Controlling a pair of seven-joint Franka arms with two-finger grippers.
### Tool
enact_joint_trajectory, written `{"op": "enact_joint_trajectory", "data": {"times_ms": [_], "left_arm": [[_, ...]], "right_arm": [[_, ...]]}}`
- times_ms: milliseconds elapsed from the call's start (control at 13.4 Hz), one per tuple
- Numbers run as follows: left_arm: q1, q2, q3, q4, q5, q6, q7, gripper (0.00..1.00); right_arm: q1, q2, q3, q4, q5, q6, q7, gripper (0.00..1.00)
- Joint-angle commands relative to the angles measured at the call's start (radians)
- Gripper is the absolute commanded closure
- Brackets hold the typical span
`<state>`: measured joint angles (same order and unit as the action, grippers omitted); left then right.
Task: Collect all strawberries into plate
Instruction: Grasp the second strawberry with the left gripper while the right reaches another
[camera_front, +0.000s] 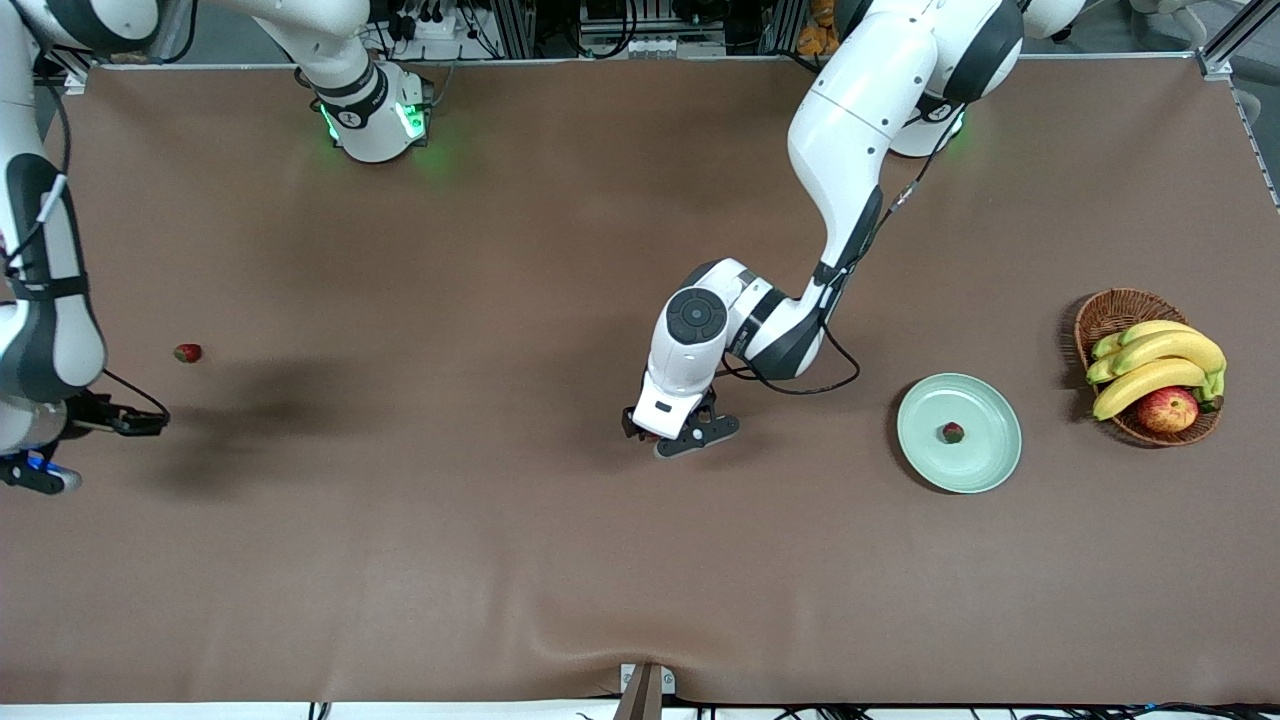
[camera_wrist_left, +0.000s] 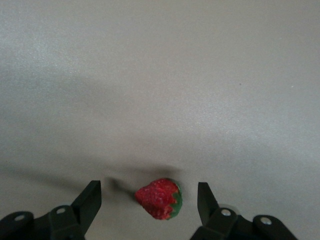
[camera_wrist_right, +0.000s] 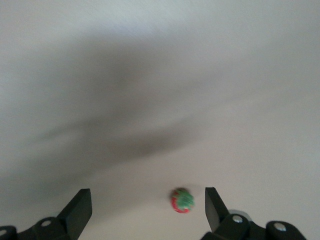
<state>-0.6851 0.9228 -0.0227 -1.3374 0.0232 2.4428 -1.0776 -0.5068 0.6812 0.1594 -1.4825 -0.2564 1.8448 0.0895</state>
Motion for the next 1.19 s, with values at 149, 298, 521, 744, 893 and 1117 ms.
{"op": "enact_joint_trajectory", "data": {"times_ms": [149,298,521,744,893,1117], "left_arm": [[-0.013,0.033,0.018,0.027,0.018,0.035,-0.007,0.28],[-0.011,0.033,0.018,0.027,0.018,0.035,0.007,0.38],[-0.013,0.036,0.018,0.027,0.018,0.035,0.013,0.49],[-0.013,0.036,0.018,0.024,0.020,0.033,0.033,0.90],[-0.010,0.019,0.018,0.023,0.023,0.027,0.038,1.00],[0.004,-0.044,0.035,0.020,0.023,-0.053,0.051,1.00]], "right_arm": [[-0.104,-0.022,0.034,-0.154,0.063,-0.015,-0.068,0.00],[-0.119,-0.019,0.032,-0.174,0.063,-0.012,-0.071,0.00],[-0.150,0.004,0.032,-0.174,0.063,-0.007,-0.073,0.00],[-0.156,0.026,0.031,-0.171,0.063,0.027,-0.083,0.00],[-0.154,0.047,0.031,-0.173,0.063,0.030,-0.088,0.00],[-0.156,0.060,0.032,-0.173,0.065,0.025,-0.089,0.00]]}}
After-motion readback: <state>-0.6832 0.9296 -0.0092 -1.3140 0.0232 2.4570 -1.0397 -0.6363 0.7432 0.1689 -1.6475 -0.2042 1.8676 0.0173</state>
